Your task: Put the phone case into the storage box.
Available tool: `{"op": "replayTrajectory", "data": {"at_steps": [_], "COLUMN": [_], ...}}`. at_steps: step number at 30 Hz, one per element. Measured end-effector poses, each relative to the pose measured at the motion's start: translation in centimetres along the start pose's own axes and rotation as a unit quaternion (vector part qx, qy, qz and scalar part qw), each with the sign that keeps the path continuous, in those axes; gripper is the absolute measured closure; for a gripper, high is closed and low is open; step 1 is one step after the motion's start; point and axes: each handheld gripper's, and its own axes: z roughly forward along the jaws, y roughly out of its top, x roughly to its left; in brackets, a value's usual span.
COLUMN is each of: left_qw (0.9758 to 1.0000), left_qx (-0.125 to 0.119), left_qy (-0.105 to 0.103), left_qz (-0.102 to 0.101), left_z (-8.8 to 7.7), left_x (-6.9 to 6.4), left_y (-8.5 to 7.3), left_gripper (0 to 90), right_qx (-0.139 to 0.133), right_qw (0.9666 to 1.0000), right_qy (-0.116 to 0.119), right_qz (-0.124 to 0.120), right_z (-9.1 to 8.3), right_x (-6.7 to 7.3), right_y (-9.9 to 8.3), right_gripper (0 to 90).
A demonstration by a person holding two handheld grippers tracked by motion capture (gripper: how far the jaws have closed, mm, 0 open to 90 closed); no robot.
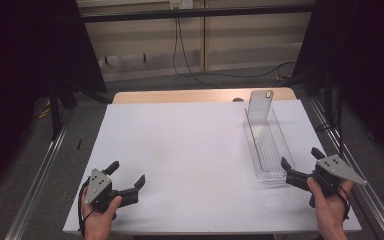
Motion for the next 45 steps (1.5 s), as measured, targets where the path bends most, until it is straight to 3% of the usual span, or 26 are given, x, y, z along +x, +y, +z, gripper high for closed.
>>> {"op": "replayTrajectory", "data": {"at_steps": [5,8,14,17,21,25,28,36,38,41,45], "left_qw": [1.0,0.9999,0.9999,0.9999,0.9999,0.9998,0.9997,0.9996,0.9995,0.9995,0.9994], "left_qx": [0.003,0.005,0.006,0.007,0.011,0.01,0.013,0.023,0.027,0.032,0.029], "left_qy": [0.003,0.008,0.009,0.01,0.006,0.017,0.019,0.018,0.013,0.008,0.017], "left_qz": [-0.003,0.009,0.003,0.002,0.006,-0.003,-0.006,0.003,-0.004,0.005,0.001], "left_z": [-0.2,-0.5,-1.0,-0.9,-0.9,-1.0,-0.9,-0.7,-0.5,-0.3,-0.4], "left_x": [0.0,-0.1,-0.1,-0.1,-0.2,0.0,0.1,-0.1,-0.2,-0.3,-0.2], "left_y": [-0.1,-0.2,-0.4,-0.5,-0.5,-0.5,-0.6,-0.7,-0.8,-0.9,-0.9], "left_gripper": [2.2,2.3,2.2,2.2,2.2,2.2,2.2,2.4,2.7,2.7,2.7], "right_qx": [0.004,0.007,0.017,0.01,0.01,0.01,0.011,0.011,0.012,0.016,0.016], "right_qw": [1.0,1.0,0.9998,0.9998,0.9997,0.9994,0.9995,0.9993,0.9992,0.9993,0.9995], "right_qy": [0.002,-0.004,-0.005,-0.013,-0.017,-0.032,-0.031,-0.036,-0.037,-0.033,-0.029], "right_qz": [0.002,0.004,-0.004,0.008,0.012,0.003,-0.003,0.01,0.005,0.002,0.004], "right_z": [-0.7,-1.0,-1.7,-2.2,-2.3,-2.4,-2.5,-2.8,-2.8,-2.7,-2.6], "right_x": [-0.2,-0.2,-0.2,-0.3,-0.3,-0.3,-0.1,0.1,0.3,0.5,0.5], "right_y": [-0.5,-0.9,-1.6,-2.1,-2.7,-3.0,-3.3,-3.9,-4.0,-4.1,-4.1], "right_gripper": [0.9,0.9,1.0,1.2,1.2,1.2,1.2,1.5,1.5,1.5,1.5]}}
